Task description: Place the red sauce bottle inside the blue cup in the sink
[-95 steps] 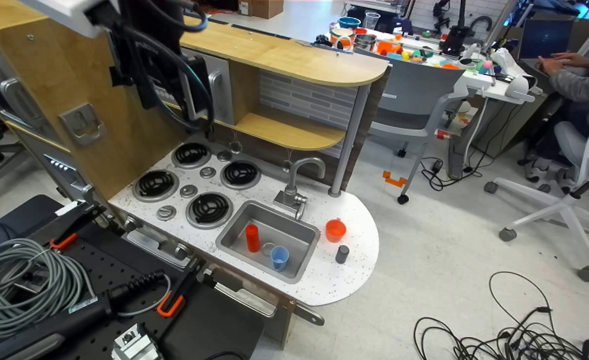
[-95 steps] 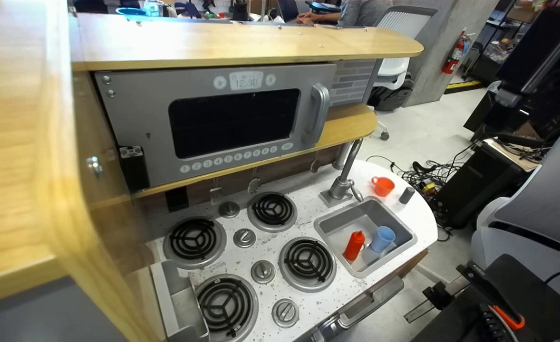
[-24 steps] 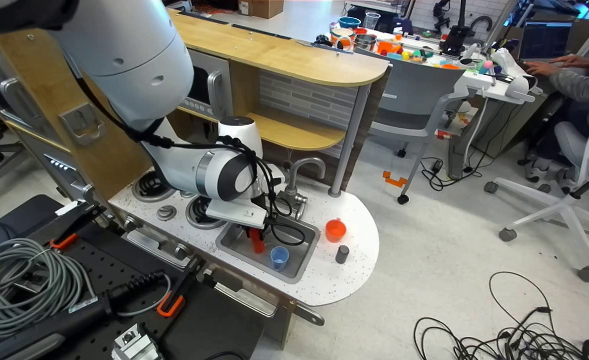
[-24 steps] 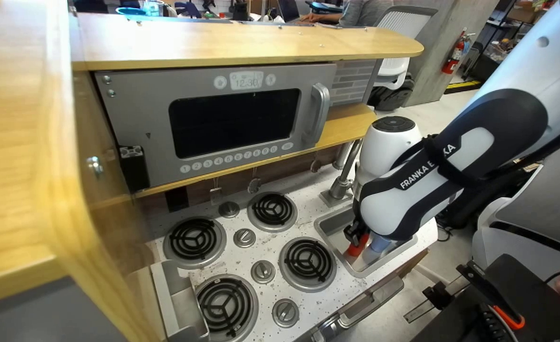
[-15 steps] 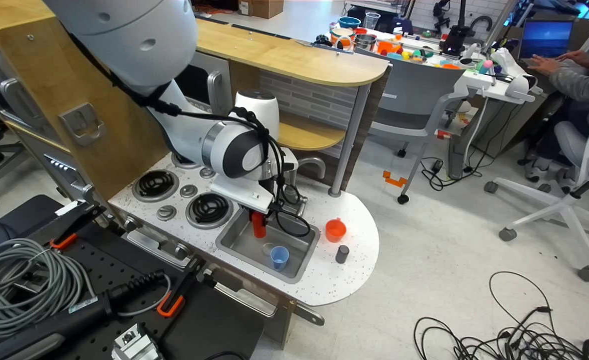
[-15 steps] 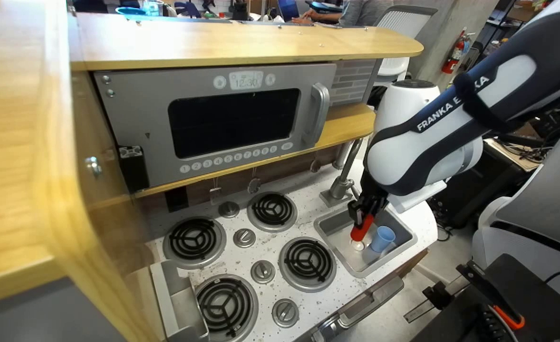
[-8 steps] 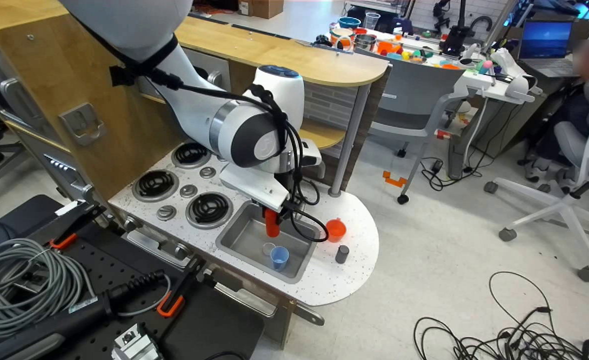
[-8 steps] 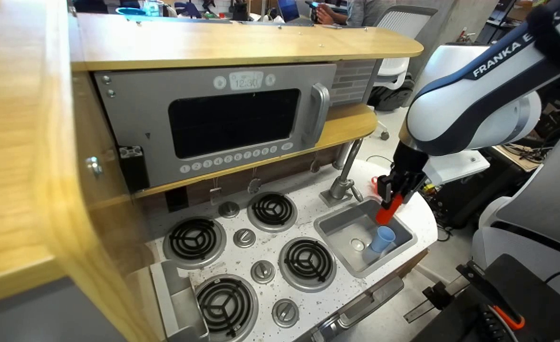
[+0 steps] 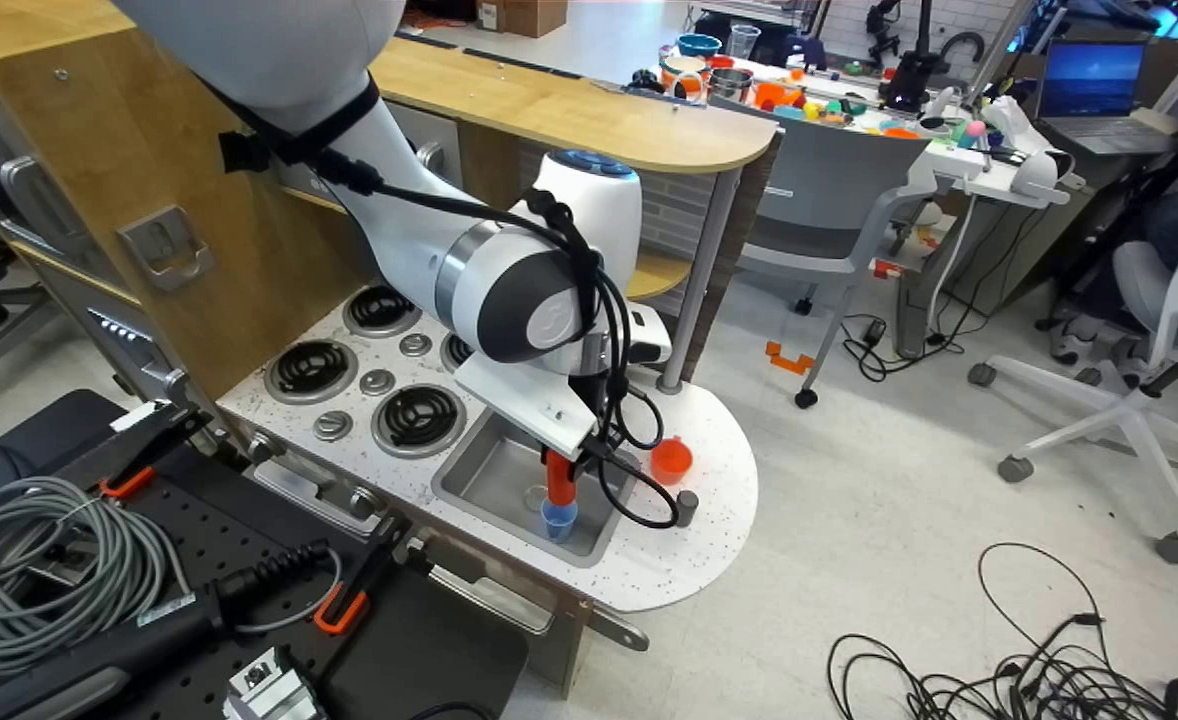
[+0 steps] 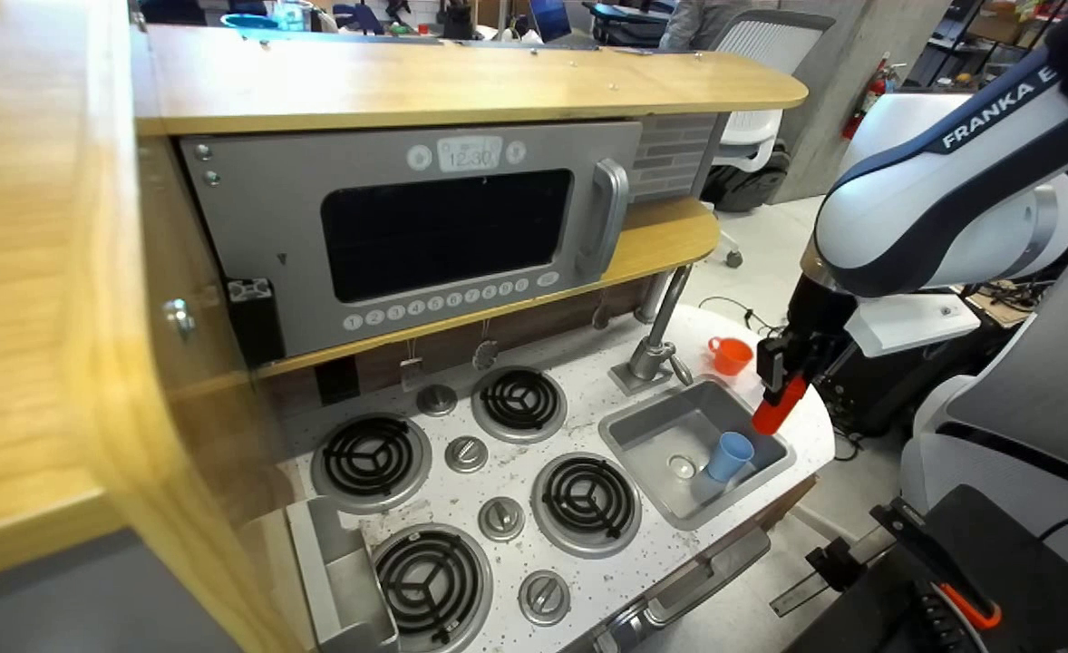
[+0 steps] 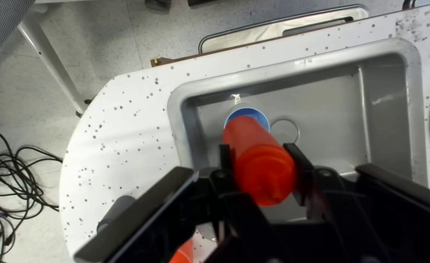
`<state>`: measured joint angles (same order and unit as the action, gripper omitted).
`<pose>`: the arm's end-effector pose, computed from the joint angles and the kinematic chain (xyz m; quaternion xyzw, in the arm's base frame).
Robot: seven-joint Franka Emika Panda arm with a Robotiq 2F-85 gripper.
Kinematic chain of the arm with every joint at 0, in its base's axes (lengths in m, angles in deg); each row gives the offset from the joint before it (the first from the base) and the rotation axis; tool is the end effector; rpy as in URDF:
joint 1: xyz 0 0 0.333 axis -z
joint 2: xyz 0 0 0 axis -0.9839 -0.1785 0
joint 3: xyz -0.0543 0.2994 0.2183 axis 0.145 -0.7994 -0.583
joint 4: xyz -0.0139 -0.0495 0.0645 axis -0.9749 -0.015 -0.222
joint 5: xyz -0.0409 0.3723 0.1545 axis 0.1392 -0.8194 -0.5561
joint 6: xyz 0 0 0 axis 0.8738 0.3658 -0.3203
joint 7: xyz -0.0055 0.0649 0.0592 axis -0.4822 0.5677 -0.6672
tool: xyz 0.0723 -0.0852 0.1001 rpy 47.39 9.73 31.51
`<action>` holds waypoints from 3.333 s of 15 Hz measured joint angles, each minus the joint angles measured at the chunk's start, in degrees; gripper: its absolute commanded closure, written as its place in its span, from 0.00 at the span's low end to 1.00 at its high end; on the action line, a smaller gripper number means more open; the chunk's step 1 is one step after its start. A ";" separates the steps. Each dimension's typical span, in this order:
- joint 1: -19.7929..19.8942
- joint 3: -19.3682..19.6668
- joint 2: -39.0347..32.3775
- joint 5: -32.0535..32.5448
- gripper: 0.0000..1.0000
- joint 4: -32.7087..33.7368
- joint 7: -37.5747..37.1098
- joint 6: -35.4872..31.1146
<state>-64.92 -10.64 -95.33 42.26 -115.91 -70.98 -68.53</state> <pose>0.5858 -0.2147 0.0809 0.9949 -0.0749 -0.0586 0.0345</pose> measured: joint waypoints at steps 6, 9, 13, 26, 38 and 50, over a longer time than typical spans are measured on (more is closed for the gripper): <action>-0.02 0.65 -2.50 0.00 0.87 0.36 -0.09 0.00; -0.10 0.65 -3.95 0.00 0.87 1.04 -0.09 0.00; -0.48 0.64 -5.58 0.01 0.87 2.88 -0.09 0.00; -1.78 -0.36 -12.11 0.03 0.37 10.23 0.62 1.38; -1.74 1.13 -9.37 0.18 0.00 10.71 1.16 4.39; -0.87 5.95 14.32 0.47 0.00 -4.75 2.00 12.00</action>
<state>-65.79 -4.68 -81.01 42.74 -120.66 -68.98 -56.53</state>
